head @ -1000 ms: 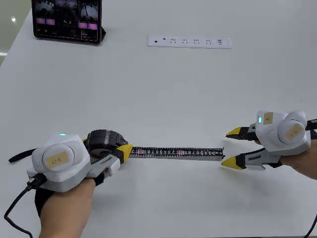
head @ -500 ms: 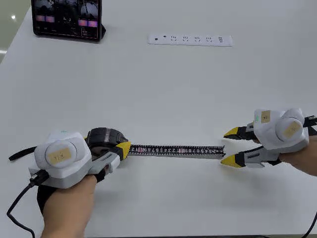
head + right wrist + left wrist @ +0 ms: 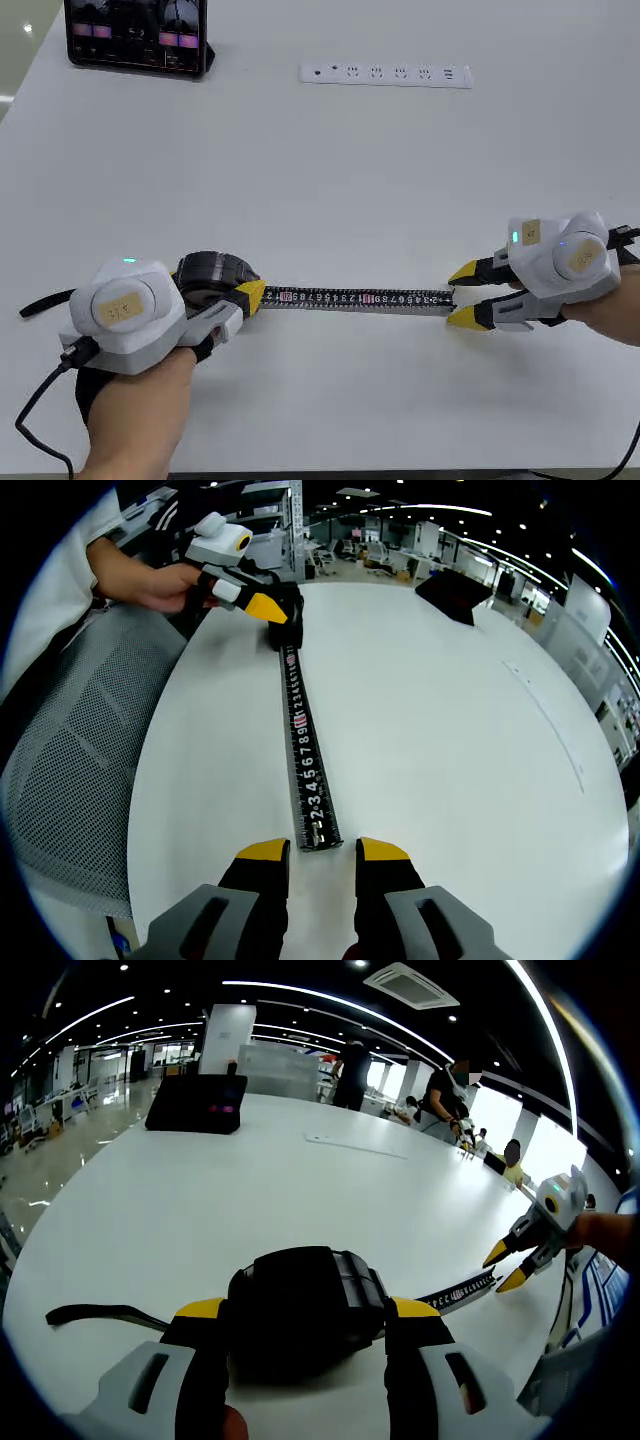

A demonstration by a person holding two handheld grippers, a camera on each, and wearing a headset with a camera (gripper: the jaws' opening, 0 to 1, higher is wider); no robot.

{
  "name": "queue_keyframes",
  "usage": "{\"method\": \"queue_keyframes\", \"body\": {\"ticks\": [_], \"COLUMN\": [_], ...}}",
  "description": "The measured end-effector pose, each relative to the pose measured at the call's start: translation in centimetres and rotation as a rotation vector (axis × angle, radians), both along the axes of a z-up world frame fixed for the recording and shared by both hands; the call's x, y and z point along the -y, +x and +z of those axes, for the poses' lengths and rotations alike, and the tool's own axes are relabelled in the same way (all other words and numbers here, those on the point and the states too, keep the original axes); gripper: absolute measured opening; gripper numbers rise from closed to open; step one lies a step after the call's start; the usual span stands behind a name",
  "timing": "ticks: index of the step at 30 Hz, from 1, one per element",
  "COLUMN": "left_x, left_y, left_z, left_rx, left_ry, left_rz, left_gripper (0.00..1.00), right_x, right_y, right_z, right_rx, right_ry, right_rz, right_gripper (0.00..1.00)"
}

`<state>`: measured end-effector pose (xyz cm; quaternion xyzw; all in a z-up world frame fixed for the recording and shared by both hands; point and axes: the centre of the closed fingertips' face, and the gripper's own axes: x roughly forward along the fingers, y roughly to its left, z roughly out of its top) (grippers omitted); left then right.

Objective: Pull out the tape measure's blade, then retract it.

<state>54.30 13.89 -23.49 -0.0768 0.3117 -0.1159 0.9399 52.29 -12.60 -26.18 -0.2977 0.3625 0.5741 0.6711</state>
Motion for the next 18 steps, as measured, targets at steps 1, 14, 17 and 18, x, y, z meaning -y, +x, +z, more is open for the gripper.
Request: {"method": "queue_keyframes", "body": {"ticks": [1, 14, 17, 18], "left_x": [-0.05, -0.06, -0.07, -0.08], "left_y": [0.02, 0.13, 0.1, 0.11], "left_z": [-0.04, -0.22, -0.26, -0.29], "left_rx": [0.0, -0.011, -0.012, -0.012], "left_ry": [0.0, -0.003, -0.001, 0.0], "left_rz": [0.0, 0.003, 0.006, 0.006], "left_gripper": [0.59, 0.6, 0.6, 0.6], "right_x": [-0.03, -0.38, -0.4, -0.42], "right_y": [0.0, -0.11, -0.09, -0.09], "right_z": [-0.02, -0.27, -0.33, -0.33], "right_rx": [0.0, 0.009, 0.012, 0.014], "right_ry": [-0.002, -0.012, -0.014, -0.014], "right_rz": [0.004, 0.048, 0.049, 0.05], "right_gripper": [0.22, 0.12, 0.12, 0.12]}}
